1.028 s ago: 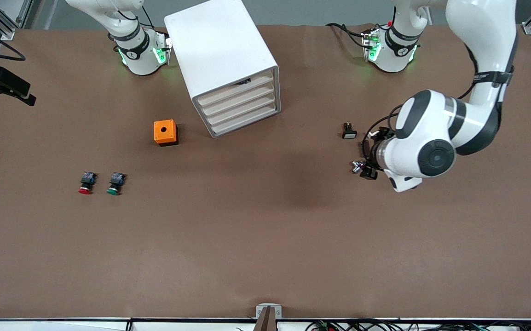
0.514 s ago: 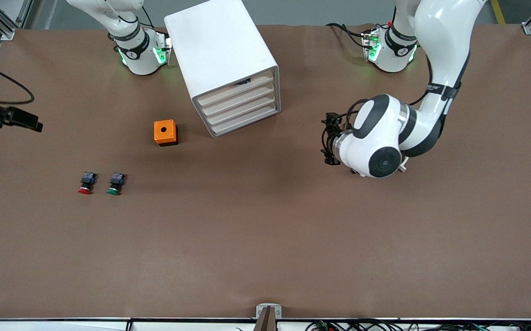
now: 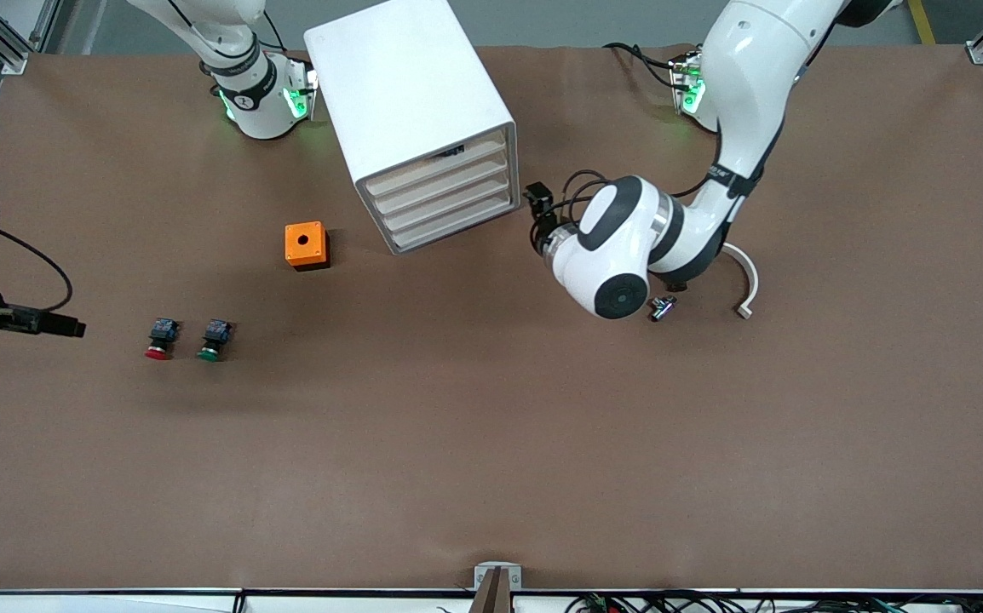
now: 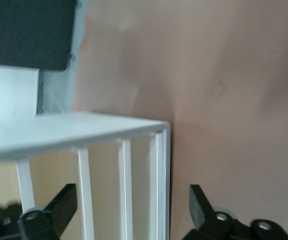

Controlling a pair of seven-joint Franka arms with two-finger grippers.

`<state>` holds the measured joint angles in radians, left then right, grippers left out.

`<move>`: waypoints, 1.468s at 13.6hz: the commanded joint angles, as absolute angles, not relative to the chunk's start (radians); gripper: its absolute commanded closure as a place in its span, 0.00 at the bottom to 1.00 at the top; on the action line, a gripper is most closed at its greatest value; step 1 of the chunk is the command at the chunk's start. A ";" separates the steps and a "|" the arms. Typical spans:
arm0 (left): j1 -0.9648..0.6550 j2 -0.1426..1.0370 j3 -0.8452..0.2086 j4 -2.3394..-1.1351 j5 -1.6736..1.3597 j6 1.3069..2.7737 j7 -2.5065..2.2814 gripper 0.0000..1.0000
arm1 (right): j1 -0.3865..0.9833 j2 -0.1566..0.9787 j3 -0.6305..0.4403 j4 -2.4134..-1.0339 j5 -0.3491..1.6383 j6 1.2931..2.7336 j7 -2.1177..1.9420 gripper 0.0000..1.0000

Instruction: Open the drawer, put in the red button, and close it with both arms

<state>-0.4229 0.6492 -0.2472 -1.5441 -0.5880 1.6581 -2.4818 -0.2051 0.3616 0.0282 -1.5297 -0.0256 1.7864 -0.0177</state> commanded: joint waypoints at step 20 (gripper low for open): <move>-0.598 0.807 -0.244 -1.431 -0.839 1.677 -2.620 0.80 | -0.318 0.432 0.043 -2.163 0.037 2.609 -0.110 0.00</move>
<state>-0.5853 0.7921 -0.2488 -1.4540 -0.8229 1.6652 -2.6079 -0.3037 0.4189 0.0298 -2.1207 0.0198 2.5346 -0.0786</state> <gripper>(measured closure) 0.577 0.000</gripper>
